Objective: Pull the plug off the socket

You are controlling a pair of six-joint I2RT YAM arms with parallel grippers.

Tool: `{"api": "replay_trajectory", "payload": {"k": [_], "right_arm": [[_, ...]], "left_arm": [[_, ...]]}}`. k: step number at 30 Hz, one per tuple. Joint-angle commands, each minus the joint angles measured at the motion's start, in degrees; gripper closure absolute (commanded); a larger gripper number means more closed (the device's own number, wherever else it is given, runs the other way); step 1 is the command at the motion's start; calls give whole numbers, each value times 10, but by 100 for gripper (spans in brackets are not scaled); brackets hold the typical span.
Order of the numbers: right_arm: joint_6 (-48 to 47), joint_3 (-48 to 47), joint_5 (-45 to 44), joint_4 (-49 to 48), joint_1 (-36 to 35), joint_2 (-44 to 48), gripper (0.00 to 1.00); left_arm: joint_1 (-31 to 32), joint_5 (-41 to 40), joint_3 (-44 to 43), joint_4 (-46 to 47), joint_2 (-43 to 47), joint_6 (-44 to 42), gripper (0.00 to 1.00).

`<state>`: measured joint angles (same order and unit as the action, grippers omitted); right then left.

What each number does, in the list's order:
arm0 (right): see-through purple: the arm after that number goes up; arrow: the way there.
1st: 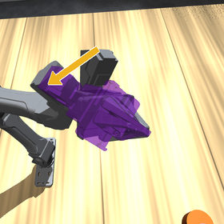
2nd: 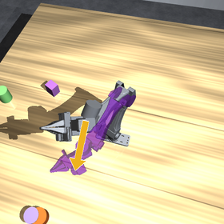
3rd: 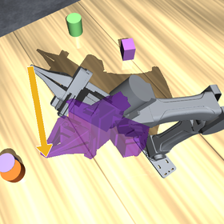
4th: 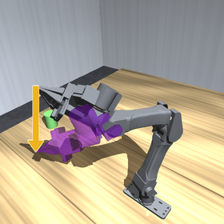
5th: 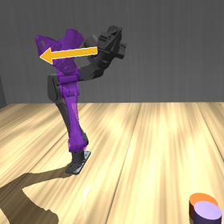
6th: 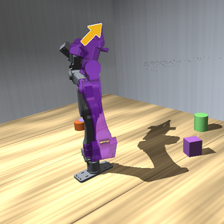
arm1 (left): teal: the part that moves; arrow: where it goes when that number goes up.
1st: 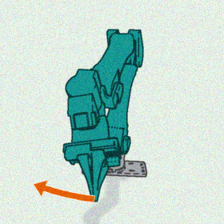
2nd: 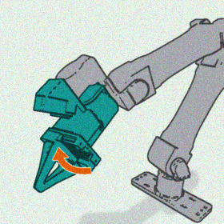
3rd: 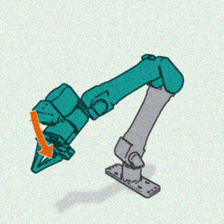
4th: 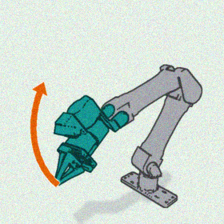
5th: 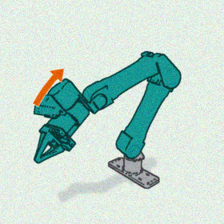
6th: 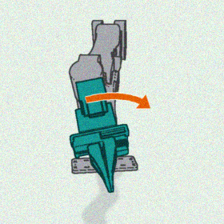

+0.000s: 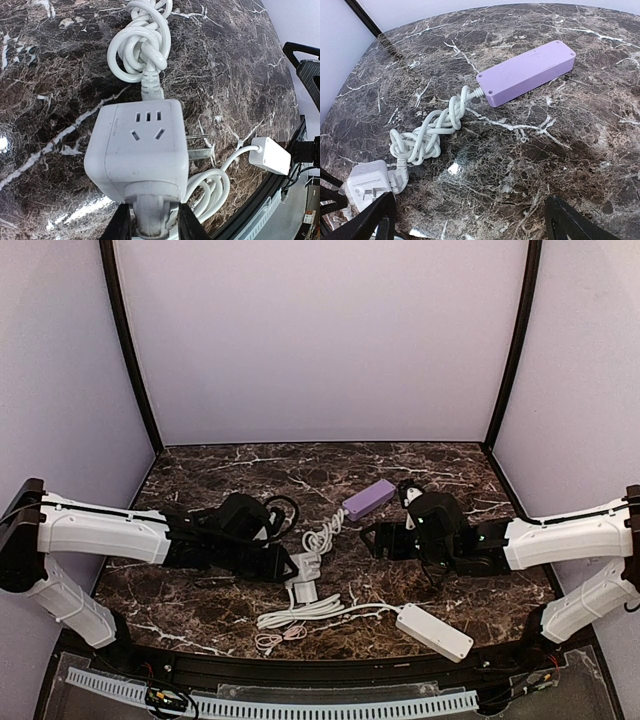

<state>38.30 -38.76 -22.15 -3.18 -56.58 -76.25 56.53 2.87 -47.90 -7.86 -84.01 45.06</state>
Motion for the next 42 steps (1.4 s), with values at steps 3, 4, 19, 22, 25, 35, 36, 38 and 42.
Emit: {"api": "replay_trajectory", "payload": {"k": [3, 4, 19, 22, 25, 35, 36, 38, 42], "right_arm": [[0, -1, -16, -1, 3, 6, 5], [0, -1, -16, -1, 2, 6, 5], [-40, -4, 21, -7, 2, 30, 5], [-48, -5, 48, -16, 2, 41, 5], [-26, -14, 71, -15, 2, 45, 5], [110, -104, 91, 25, -50, -22, 8], [122, -111, 87, 27, -56, -31, 9], [150, -122, 87, 27, -60, -50, 14], [176, -150, 98, 29, -65, -94, 20]], "left_arm": [[3, -5, -1, -17, 2, 7, 73], [3, -6, 1, -16, 4, 9, 73], [3, 20, 12, 40, 23, -6, 99], [-1, 24, -12, 27, 29, -44, 99], [-15, 61, -24, 37, 41, -100, 99], [-62, 117, -66, 6, 71, -315, 99], [-64, 121, -66, 10, 73, -322, 99], [-70, 137, -59, 24, 76, -344, 99], [-75, 169, -30, 71, 93, -370, 99]]}}
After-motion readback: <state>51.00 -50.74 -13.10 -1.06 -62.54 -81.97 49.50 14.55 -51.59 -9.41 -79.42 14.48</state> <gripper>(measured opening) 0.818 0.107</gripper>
